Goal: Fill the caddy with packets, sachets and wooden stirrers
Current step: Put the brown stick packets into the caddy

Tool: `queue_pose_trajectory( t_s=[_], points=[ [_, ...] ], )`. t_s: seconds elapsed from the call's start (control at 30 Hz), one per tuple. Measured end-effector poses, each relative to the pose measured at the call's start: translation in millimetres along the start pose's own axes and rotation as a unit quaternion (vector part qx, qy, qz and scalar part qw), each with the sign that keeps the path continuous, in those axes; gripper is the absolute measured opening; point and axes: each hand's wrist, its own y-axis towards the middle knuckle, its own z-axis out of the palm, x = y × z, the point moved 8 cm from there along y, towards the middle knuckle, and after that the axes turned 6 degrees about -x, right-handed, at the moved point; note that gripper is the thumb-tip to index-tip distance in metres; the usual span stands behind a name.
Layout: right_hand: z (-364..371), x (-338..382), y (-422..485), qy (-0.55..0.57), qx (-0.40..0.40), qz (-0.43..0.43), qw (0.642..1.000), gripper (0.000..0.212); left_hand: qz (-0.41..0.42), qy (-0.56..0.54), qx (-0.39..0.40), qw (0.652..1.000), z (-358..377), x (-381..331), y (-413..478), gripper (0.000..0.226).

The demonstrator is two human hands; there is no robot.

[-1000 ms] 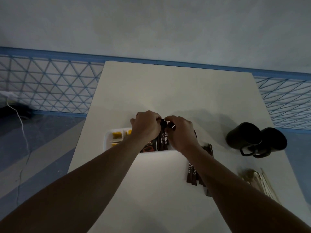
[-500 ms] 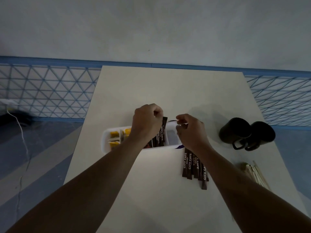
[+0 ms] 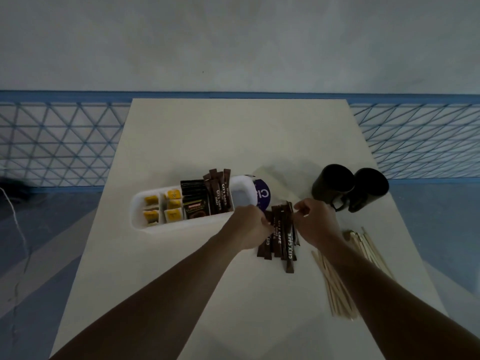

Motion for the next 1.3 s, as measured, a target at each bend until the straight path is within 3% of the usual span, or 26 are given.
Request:
queue_pose_trajectory(
  t_s=[0.17,0.5,0.77,0.93,1.17,1.3],
  points=[
    [9.0,-29.4,-9.3,-0.030,0.092,0.046,0.994,0.041,-0.070,0.015,-0.065,0.995,28.4,16.8,5.1,0.014],
    [34.0,-36.6,-15.2,-0.034,0.148,0.048,0.987,0.017,-0.110,0.002,-0.201,0.973,44.5,22.7,8.0,0.027],
    [22.1,-32.6,-1.3,-0.020,0.153,0.048,0.987,0.013,-0.103,0.028,-0.187,0.977,48.4,19.6,15.9,0.017],
    [9.0,-27.8,16.2,0.001,0.100,0.042,0.994,0.020,-0.105,0.016,-0.182,0.978,48.2,23.7,15.9,0.012],
    [21.4,-29.5,14.1,-0.017,0.092,0.020,0.995,0.019,-0.114,0.006,-0.209,0.971,46.6,21.7,15.2,0.038],
    [29.2,-31.7,11.3,-0.039,0.104,0.013,0.994,0.018,-0.129,0.022,-0.212,0.968,46.1,19.7,13.9,0.029]
  ],
)
